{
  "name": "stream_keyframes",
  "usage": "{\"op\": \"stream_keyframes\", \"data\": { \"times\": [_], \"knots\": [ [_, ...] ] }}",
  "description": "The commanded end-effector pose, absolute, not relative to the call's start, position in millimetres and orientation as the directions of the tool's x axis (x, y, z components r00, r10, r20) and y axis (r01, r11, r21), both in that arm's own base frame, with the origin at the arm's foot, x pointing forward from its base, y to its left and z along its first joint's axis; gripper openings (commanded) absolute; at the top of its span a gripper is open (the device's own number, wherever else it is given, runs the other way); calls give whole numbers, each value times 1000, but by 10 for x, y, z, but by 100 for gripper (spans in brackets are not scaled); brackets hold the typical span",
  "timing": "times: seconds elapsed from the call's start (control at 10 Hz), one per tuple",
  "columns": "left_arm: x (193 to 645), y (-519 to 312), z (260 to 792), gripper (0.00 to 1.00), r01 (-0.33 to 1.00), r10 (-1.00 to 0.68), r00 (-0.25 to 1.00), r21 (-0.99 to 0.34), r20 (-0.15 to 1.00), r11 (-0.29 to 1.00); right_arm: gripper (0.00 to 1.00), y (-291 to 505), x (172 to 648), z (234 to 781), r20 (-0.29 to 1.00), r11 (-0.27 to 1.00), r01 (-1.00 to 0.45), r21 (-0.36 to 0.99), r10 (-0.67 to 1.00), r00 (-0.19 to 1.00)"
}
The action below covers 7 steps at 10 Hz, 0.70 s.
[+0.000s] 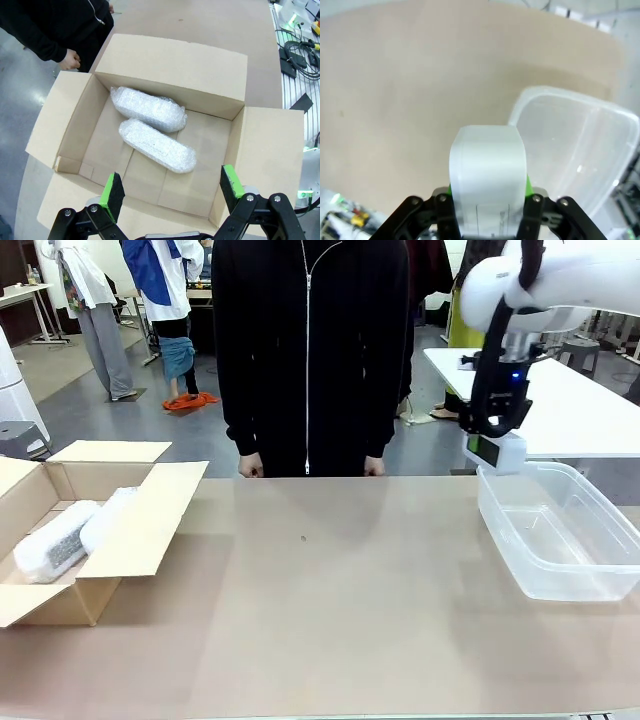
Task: Separate and place wrapped and unwrapped clocks.
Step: If the picked Digital clock is wrapped, place it in the Package Box ; if not, place it in the Organizing box.
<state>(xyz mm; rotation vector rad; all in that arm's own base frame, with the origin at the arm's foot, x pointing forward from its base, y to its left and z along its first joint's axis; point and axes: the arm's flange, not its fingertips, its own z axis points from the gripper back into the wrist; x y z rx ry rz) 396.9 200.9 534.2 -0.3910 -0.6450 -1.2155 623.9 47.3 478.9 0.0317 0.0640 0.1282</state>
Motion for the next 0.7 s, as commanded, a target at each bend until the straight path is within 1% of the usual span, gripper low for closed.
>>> {"op": "stream_keyframes", "data": {
  "times": [0.0, 0.2, 0.3, 0.6],
  "knots": [
    [3976, 2011, 5348, 100, 948, -729, 191, 68, 657, 310, 50, 191, 6174, 4772, -80, 996, -24, 89, 31, 996],
    [3976, 2011, 5348, 100, 948, -729, 191, 68, 657, 310, 50, -87, 6016, 4712, -78, 994, 23, 111, -15, 997],
    [3976, 2011, 5348, 100, 948, -729, 191, 68, 657, 310, 50, -135, 5920, 4647, -63, 992, 14, 124, -6, 998],
    [3976, 2011, 5348, 100, 948, -729, 191, 68, 657, 310, 50, -213, 5531, 4416, 10, 985, -93, 148, 93, 996]
  ]
}}
